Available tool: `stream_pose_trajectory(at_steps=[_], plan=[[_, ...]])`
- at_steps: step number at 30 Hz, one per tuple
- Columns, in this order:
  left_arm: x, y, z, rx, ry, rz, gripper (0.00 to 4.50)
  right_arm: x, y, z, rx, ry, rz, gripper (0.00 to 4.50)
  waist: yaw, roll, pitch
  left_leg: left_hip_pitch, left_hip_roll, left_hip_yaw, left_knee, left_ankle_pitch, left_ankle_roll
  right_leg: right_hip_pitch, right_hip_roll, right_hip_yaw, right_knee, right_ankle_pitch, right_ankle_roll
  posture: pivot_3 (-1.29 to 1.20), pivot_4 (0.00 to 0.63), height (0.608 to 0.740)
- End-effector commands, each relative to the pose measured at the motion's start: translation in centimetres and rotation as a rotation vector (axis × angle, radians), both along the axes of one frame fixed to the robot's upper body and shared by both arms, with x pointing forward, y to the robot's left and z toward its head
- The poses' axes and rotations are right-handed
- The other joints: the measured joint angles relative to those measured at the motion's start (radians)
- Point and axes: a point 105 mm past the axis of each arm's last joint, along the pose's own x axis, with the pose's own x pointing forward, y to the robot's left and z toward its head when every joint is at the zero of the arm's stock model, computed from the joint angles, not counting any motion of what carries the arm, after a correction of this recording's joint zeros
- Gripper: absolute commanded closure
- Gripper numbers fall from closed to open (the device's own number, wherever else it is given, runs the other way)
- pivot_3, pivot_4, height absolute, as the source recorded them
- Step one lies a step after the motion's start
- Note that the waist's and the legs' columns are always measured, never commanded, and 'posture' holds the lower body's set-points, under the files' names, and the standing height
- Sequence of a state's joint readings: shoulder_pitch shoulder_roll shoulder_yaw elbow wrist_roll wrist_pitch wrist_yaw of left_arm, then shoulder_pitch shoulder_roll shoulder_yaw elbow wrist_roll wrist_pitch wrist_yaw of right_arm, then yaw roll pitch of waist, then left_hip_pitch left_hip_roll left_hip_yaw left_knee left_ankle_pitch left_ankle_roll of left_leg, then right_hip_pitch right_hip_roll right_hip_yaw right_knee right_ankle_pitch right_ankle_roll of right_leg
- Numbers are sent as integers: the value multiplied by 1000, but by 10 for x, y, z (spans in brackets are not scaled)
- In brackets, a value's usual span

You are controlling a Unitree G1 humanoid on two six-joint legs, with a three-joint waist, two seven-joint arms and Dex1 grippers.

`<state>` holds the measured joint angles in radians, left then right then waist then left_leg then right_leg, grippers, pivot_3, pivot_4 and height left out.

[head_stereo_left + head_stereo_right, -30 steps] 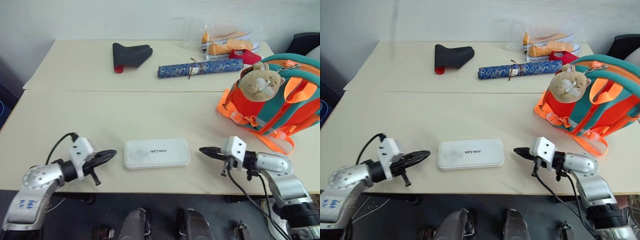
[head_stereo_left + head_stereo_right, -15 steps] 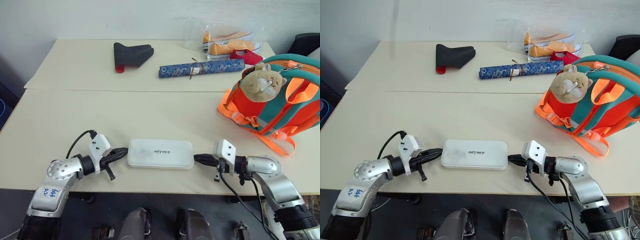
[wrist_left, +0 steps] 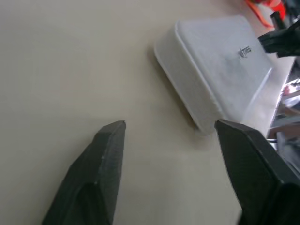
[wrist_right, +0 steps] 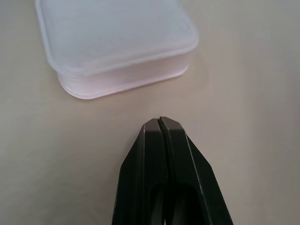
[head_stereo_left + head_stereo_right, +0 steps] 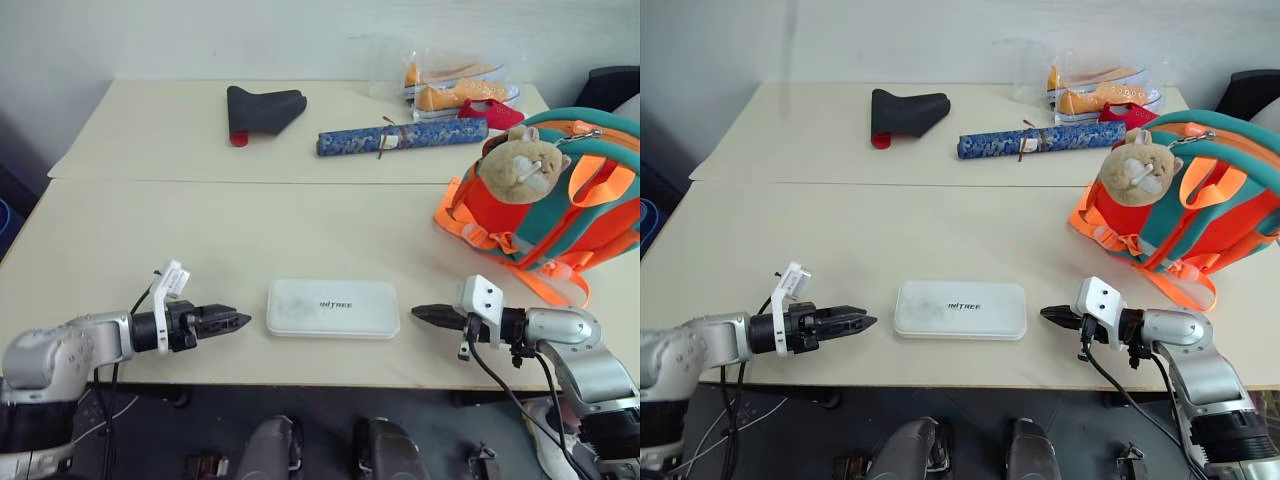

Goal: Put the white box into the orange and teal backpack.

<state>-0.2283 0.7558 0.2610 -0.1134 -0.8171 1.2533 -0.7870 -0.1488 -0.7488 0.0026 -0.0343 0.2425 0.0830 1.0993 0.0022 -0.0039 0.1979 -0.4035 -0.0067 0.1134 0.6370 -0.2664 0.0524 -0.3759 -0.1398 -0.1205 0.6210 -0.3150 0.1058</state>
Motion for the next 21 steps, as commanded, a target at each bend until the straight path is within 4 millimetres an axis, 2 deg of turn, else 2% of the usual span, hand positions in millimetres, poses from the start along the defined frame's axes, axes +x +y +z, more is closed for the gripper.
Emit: stream_pose_trajectory(at_steps=[1, 4, 6, 11, 21], plan=[[0, 5, -2, -52, 300, 29, 149, -2, 2, 6, -48, -36, 61, 4500, 3, 0, 0, 0, 0, -1, 1, 0, 0, 0, 1, 0, 0, 0, 0, 0, 150, 740], [16, -2, 5, -121, 314, 48, 61, -7, 6, 0, -115, -33, 145, 4500, -1, 0, 0, 0, 0, 0, 2, 0, 0, 0, 2, 1, 2, 0, 0, 0, 150, 740], [21, -9, -1, -102, 358, 37, 61, -7, 8, -2, -109, -26, 156, 4500, 0, -1, 0, 0, 1, 0, 2, 1, 1, 0, 4, 1, 4, 0, 0, 0, 150, 740], [20, -39, -8, -109, 404, -69, 61, -3, 15, -6, -109, -34, 175, 4500, 2, -1, 0, 0, 1, -1, 7, -1, -2, 1, 4, 4, 3, 0, 0, 0, 150, 740], [27, -75, -18, -168, 436, -113, 61, 2, 27, -21, -141, -32, 243, 4500, 12, -4, -4, 1, 1, -1, 11, -2, -3, 3, 4, 5, 4, 0, 0, 0, 150, 740]])
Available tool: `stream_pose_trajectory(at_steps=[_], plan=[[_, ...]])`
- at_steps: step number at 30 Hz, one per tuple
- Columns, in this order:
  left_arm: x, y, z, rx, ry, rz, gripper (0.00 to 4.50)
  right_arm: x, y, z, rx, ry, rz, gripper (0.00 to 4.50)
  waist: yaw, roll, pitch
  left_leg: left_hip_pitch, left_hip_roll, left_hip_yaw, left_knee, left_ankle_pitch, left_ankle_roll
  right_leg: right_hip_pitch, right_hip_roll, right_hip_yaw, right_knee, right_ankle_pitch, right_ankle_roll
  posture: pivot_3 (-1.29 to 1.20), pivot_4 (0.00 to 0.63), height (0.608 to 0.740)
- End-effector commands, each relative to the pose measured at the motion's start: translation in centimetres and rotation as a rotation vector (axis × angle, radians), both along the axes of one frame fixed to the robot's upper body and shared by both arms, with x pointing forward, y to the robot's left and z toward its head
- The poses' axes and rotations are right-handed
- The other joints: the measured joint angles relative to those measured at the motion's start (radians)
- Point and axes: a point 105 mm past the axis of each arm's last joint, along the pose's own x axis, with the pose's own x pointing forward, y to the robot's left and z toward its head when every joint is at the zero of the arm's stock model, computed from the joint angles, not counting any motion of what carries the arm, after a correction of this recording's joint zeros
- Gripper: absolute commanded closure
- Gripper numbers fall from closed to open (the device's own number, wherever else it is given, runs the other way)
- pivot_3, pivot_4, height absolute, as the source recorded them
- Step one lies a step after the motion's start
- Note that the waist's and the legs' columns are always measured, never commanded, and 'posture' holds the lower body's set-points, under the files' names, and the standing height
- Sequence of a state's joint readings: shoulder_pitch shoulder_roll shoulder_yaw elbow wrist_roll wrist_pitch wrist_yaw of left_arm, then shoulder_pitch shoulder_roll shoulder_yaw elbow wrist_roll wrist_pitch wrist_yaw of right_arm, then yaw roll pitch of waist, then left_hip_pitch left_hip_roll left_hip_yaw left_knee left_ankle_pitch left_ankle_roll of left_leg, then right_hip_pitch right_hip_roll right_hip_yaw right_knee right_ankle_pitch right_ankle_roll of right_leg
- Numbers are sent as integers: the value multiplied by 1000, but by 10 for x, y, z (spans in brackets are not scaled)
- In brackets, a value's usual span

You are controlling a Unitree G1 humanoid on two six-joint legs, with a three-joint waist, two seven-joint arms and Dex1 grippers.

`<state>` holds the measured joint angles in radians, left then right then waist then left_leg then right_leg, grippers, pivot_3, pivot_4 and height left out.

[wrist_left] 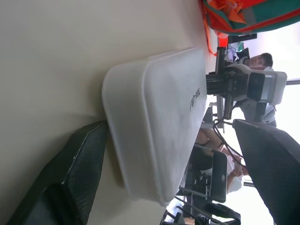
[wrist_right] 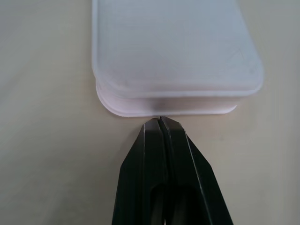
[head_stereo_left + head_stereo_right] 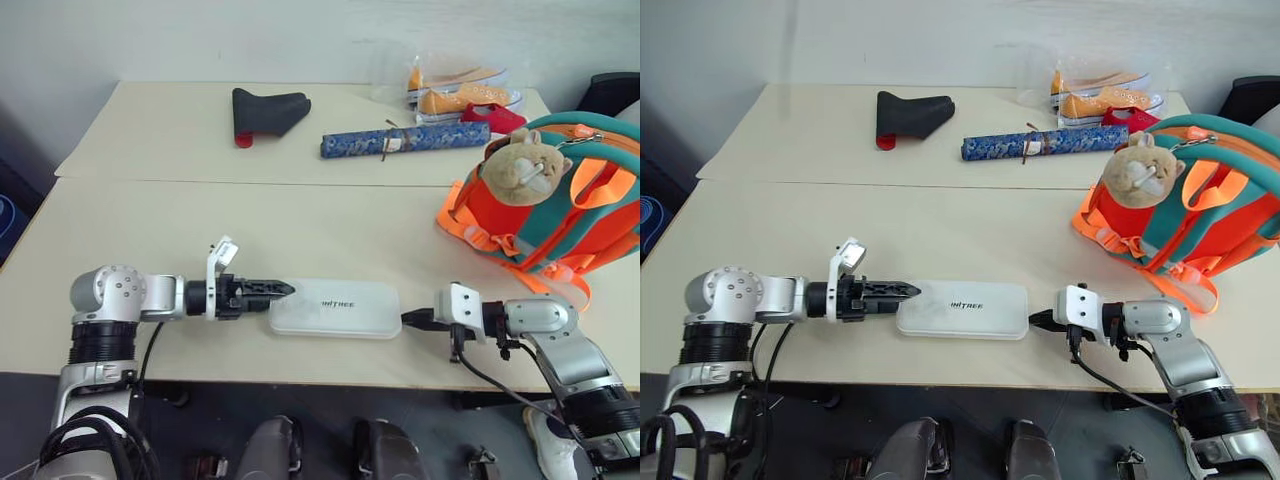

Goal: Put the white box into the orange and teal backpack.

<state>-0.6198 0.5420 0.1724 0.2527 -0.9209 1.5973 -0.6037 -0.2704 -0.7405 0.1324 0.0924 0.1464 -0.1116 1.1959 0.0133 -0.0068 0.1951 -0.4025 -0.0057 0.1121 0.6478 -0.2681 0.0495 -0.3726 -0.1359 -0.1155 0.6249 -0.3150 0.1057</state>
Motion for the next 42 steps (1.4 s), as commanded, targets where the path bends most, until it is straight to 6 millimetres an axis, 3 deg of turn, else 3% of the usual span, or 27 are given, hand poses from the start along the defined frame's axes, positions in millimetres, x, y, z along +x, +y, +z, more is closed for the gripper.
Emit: stream_pose_trajectory(at_steps=[1, 6, 9, 12, 17, 21, 24, 26, 30, 34, 36, 42], plan=[[-5, -16, -23, 17, 95, -25, 61, -2, 9, -15, -23, 25, 33, 4500, 1, -2, -1, 0, 0, 0, 0, 0, 0, 0, 0, 0, 0, 0, 0, 0, 150, 740], [-6, -36, -17, -59, 101, -82, 61, 4, 21, -18, -4, 10, 44, 4500, 0, -4, -3, 3, 0, 0, 0, 0, -1, 3, 0, 0, 0, 0, 0, 0, 150, 740], [-8, -39, -15, -69, 103, -104, 679, 2, 21, -20, -4, 9, 43, 4500, -5, -4, -3, 4, 1, 0, -1, -1, -1, 3, 0, 0, 0, 0, 0, 0, 150, 740], [-9, -39, -14, -77, 105, -110, 1585, 0, 14, -21, -5, 10, 21, 4500, -4, -4, -3, 4, 1, 0, 0, -1, -1, 3, 0, 0, 0, 0, 0, 0, 150, 740], [-14, -34, -1, -115, 65, -143, 3043, -9, -8, -17, 35, 11, -69, 4500, 10, -5, -3, 3, 1, -2, 0, -2, -2, 4, 0, 1, -3, 0, 0, 0, 150, 740], [-17, -31, 19, -168, -38, -144, 3272, -22, -26, -6, 142, 35, -187, 4500, 10, -5, -3, -1, 0, -4, -1, -3, -2, 1, 0, 3, -4, 0, 0, 0, 150, 740], [-22, -27, 42, -188, -256, -162, 3272, -45, -65, 10, 259, 31, -413, 3916, 16, -4, -3, -4, 0, -4, -1, -3, -2, -1, 1, 3, -4, 0, 0, 0, 150, 740], [-23, -27, 57, -218, -493, -172, 3272, -55, -89, 17, 281, -14, -561, 3263, 13, -3, -2, -5, 0, -6, -1, -3, -2, -1, 2, 4, -5, -1, -2, 0, 150, 740], [-29, -26, 68, -215, -915, -233, 3272, -75, -133, 29, 353, -126, -828, 1928, 8, -2, -2, -3, 1, -1, -3, -3, -4, 0, 2, 8, -9, -1, -1, 0, 150, 740], [-21, -23, 86, -271, -1090, -143, 3272, -86, -162, 48, 482, -249, -993, 572, 10, -2, -2, -2, 2, 2, -9, -3, -5, -3, 3, 10, -10, -1, -2, 0, 150, 740], [-22, -25, 82, -217, -1150, -198, 3272, -82, -168, 57, 522, -274, -1011, 64, 6, -1, -2, -2, 2, 2, -11, -2, -5, -4, 3, 10, -10, -1, -2, 0, 150, 740], [-18, -25, 72, -142, -1202, -269, 3272, -27, -155, 80, 558, -242, -854, 64, -13, 0, -1, 0, 2, 5, -12, 0, 0, -4, 4, 11, -9, -1, -2, 0, 150, 740]])
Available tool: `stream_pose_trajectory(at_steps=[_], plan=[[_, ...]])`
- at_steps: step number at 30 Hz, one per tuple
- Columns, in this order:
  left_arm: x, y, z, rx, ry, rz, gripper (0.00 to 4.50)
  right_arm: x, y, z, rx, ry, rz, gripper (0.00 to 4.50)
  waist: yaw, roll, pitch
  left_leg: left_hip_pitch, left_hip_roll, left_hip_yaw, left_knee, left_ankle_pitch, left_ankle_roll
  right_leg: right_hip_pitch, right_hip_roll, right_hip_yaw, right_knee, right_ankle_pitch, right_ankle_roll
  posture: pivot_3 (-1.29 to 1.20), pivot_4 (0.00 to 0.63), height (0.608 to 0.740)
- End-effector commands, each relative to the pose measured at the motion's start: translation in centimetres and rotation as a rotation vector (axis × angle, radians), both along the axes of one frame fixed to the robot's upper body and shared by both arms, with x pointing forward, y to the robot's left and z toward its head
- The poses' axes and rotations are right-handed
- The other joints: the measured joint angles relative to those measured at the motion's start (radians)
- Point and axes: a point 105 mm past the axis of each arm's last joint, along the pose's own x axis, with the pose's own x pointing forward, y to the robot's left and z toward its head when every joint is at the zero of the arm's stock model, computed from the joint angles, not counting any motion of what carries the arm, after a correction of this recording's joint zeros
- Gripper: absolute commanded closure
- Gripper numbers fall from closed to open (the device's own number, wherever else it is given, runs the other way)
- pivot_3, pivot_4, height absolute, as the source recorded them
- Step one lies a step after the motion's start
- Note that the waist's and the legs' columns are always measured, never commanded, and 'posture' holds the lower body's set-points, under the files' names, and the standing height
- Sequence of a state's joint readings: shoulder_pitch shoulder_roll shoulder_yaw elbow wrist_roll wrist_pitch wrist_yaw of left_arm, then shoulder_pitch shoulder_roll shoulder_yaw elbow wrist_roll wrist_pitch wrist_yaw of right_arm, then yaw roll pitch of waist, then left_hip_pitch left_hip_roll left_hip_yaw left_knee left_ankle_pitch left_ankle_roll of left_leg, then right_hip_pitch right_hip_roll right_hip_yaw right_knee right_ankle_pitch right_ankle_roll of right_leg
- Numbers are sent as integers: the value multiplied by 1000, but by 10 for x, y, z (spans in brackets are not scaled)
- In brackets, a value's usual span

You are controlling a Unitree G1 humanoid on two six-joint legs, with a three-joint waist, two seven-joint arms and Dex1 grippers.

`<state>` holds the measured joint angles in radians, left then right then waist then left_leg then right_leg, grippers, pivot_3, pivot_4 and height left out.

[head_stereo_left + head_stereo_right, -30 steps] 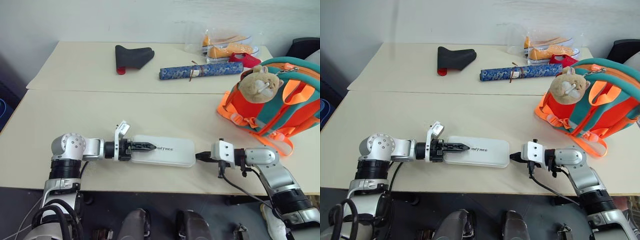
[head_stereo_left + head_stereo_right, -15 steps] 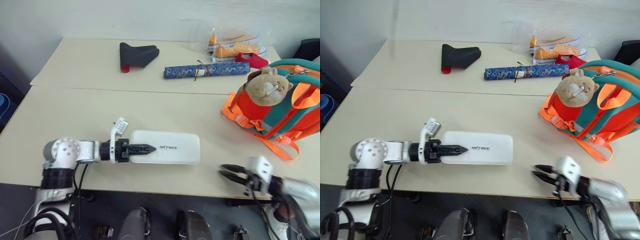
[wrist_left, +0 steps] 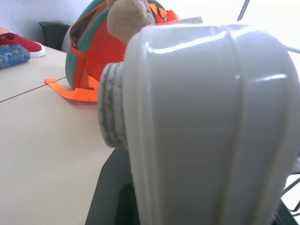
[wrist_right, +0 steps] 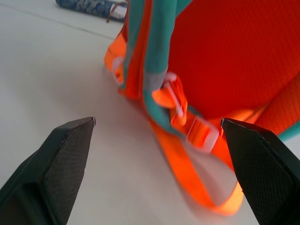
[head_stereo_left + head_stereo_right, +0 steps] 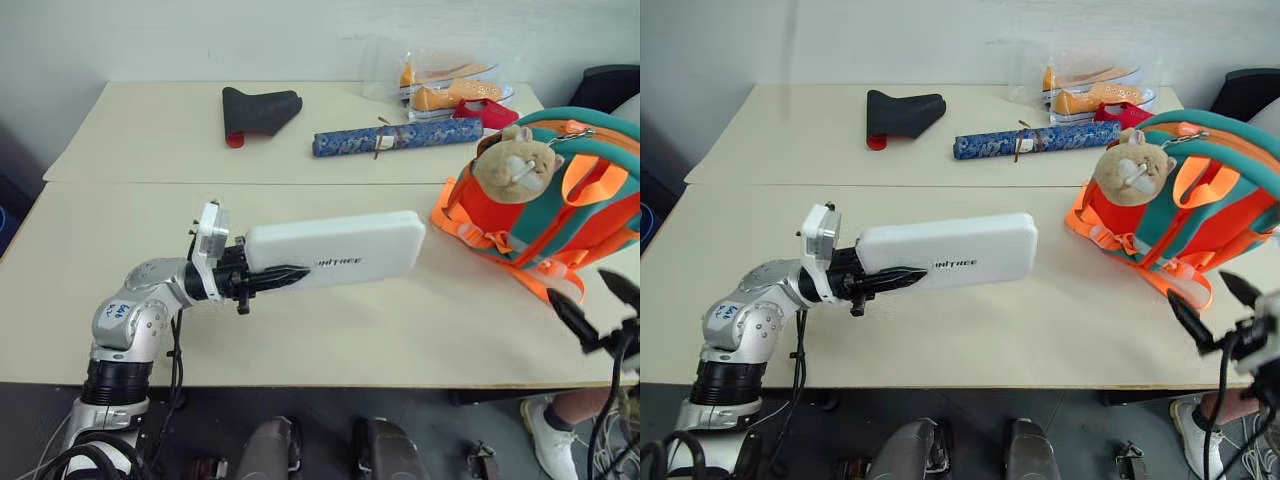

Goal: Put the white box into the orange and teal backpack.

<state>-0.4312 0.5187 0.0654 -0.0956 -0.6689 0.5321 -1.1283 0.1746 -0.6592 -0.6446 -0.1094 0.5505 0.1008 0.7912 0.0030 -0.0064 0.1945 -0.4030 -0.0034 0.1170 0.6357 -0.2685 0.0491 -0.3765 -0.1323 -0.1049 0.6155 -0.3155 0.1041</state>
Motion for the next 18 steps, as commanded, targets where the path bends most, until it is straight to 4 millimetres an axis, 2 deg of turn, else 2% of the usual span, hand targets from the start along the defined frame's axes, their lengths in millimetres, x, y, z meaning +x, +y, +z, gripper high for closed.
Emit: stream_pose_trajectory(at_steps=[1, 4, 5, 8, 9, 10, 11, 14, 18], plan=[[-1, -1, 3, 34, -76, -29, 3272, 28, 10, 9, 8, 6, 95, 64, -3, 0, 0, 0, 0, 0, 0, 0, 1, 0, 0, -1, 0, 0, 0, 0, 150, 740], [0, -1, 3, 30, -81, -16, 3272, 55, 22, 15, 13, -5, 162, 64, -4, 0, 0, 0, 0, 0, 0, 3, 5, 0, 0, -1, 1, 0, 0, 0, 150, 740], [0, 1, 10, -18, -61, 6, 3272, 69, 32, 22, 25, -35, 200, 230, -5, 0, 0, -1, 0, -1, 0, 4, 6, -1, 0, -2, 1, 0, 0, 0, 150, 740], [-1, 11, 23, -87, -36, 62, 3272, 92, 54, 36, 61, -85, 278, 1028, -9, 2, 2, -2, 0, -1, 2, 4, 7, -1, 0, -2, 2, 0, 0, 0, 150, 740], [-1, 17, 24, -89, -34, 93, 3272, 97, 66, 36, 60, -87, 320, 1454, -8, 2, 2, -2, 0, -1, 3, 4, 7, -1, 0, -2, 4, 0, 0, 0, 150, 740], [0, 23, 25, -97, -25, 127, 3272, 100, 77, 37, 61, -91, 359, 1647, -8, 2, 2, -2, 0, -1, 3, 4, 7, -1, 0, -3, 4, 0, 0, 0, 150, 740], [0, 26, 25, -102, -18, 148, 3272, 101, 83, 38, 60, -93, 385, 2032, -9, 2, 2, -2, 0, -2, 3, 4, 7, 0, 0, -3, 5, 0, 0, 0, 150, 740], [5, 51, 25, -125, 34, 259, 3272, 102, 127, 44, 53, -108, 548, 3092, -13, 2, 3, -2, 1, -2, 4, 4, 7, 0, 0, -3, 6, 0, 0, 0, 150, 740], [21, 86, 34, -180, 78, 423, 3272, 89, 179, 52, 76, -119, 765, 4465, -14, 2, 3, -2, 1, -2, 6, 4, 7, 0, 0, -3, 7, 0, 0, 0, 150, 740]])
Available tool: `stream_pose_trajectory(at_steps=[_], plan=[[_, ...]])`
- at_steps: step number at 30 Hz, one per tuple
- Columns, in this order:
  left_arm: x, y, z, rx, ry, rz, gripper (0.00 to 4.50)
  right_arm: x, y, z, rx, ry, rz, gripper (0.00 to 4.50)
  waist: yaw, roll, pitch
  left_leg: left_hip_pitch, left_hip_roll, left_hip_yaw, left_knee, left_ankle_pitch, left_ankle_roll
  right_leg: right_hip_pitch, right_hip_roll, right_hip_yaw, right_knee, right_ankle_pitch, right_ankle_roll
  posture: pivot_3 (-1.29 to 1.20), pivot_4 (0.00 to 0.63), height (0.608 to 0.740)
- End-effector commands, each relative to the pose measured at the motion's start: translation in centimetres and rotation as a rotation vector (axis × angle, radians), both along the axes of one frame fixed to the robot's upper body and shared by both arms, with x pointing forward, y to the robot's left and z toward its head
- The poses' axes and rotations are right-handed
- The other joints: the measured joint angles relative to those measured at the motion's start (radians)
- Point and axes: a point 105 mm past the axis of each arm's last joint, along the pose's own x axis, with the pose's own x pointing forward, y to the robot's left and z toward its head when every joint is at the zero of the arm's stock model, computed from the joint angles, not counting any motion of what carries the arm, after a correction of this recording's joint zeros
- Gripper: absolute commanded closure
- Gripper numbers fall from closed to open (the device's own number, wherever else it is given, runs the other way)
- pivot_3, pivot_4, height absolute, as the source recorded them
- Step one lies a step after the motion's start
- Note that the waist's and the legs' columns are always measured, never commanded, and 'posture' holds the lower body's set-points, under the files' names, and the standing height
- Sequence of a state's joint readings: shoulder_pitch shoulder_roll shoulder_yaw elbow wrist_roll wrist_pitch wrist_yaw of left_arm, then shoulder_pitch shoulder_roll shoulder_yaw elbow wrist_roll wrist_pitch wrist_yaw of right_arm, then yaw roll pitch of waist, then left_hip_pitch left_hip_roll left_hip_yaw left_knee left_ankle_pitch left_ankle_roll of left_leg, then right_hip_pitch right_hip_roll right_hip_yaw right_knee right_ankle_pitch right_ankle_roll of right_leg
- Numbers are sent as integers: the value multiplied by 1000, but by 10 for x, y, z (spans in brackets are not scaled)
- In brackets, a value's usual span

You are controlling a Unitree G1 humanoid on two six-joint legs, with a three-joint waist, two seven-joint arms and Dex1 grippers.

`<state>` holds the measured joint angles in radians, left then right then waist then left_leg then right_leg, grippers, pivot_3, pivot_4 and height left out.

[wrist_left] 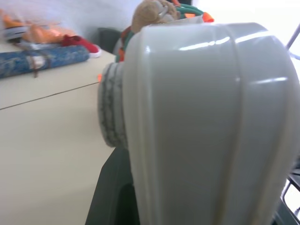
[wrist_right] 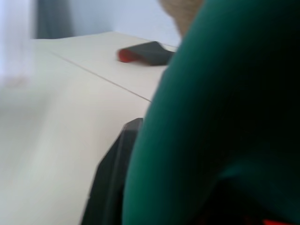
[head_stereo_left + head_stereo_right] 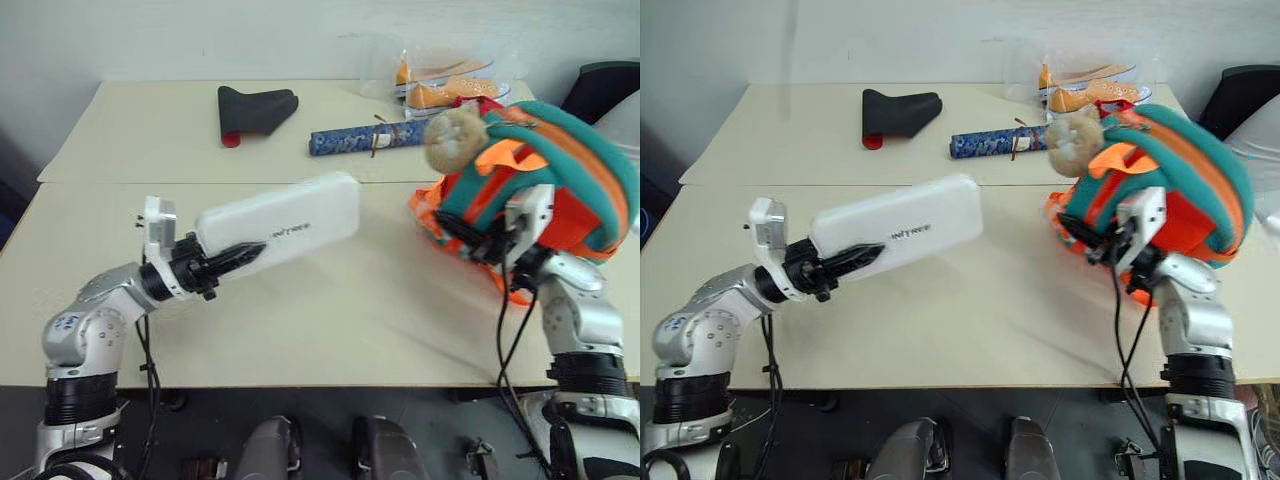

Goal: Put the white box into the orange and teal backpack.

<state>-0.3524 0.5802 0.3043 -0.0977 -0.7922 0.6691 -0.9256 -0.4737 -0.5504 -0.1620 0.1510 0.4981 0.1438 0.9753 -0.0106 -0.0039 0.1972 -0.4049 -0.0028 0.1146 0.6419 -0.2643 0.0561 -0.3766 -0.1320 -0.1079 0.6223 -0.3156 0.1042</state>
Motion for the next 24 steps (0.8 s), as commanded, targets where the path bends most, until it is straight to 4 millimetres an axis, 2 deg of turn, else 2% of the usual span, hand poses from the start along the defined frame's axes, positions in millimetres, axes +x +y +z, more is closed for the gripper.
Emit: stream_pose_trajectory(at_steps=[1, 2, 5, 8, 12, 14, 16, 18, 21, 24], plan=[[9, 32, 25, -78, -30, 125, 3272, -23, 54, 23, 22, -61, 242, 4487, 0, 0, 0, 0, 0, 0, 0, 0, 0, 0, 0, 0, 0, 0, 0, 0, 150, 740], [11, 41, 25, -88, -13, 154, 3272, -33, 73, 24, 29, -57, 321, 4487, 0, 0, 0, 0, 0, -1, 0, -1, -1, 0, 0, 0, 0, 0, 0, 0, 150, 740], [12, 57, 31, -136, -32, 205, 3272, -62, 106, 29, 69, -54, 487, 4487, -11, 0, 0, -1, 0, -2, -1, -2, -2, -1, 0, 0, 3, 0, 0, 0, 150, 740], [12, 70, 40, -193, -87, 260, 3272, -91, 116, 29, 81, -21, 601, 4487, -15, -1, 0, -1, 0, -2, -1, -4, -2, -1, 0, -1, 2, 0, 0, 0, 150, 740], [6, 71, 43, -174, -102, 270, 3272, -123, 98, 11, -30, 151, 699, 4487, -7, -2, 0, -2, -1, -4, 1, -6, 0, 0, -1, 0, 0, 0, 0, 0, 150, 740], [-6, 65, 53, -171, -146, 235, 3272, -128, 74, 3, -88, 247, 658, 4487, -1, -3, 1, -3, -2, -4, 3, -10, 2, 1, -1, 0, -2, 0, 0, 0, 150, 740], [-20, 56, 64, -185, -179, 165, 3272, -125, 52, 1, -127, 297, 592, 4487, 6, -6, 2, -3, -2, -4, 5, -14, -1, 2, -2, 0, -3, 0, 0, 0, 150, 740], [-33, 43, 75, -237, -175, 57, 3272, -114, 39, 2, -147, 294, 521, 4487, 8, -7, 3, -4, -2, -4, 5, -15, -2, 2, -2, 1, -6, 0, 0, 0, 150, 740], [-45, 16, 78, -165, -184, -63, 3272, -100, 30, 5, -158, 277, 460, 4487, 9, -9, 3, -3, -1, -4, 5, -14, -4, 2, -2, 0, -6, 0, 0, 0, 150, 740], [-45, -4, 76, -62, -219, -120, 3272, -96, 29, 5, -172, 276, 460, 4487, 10, -7, 4, -2, -1, -4, 5, -12, -6, 2, -2, 1, -5, 0, 0, 0, 150, 740]])
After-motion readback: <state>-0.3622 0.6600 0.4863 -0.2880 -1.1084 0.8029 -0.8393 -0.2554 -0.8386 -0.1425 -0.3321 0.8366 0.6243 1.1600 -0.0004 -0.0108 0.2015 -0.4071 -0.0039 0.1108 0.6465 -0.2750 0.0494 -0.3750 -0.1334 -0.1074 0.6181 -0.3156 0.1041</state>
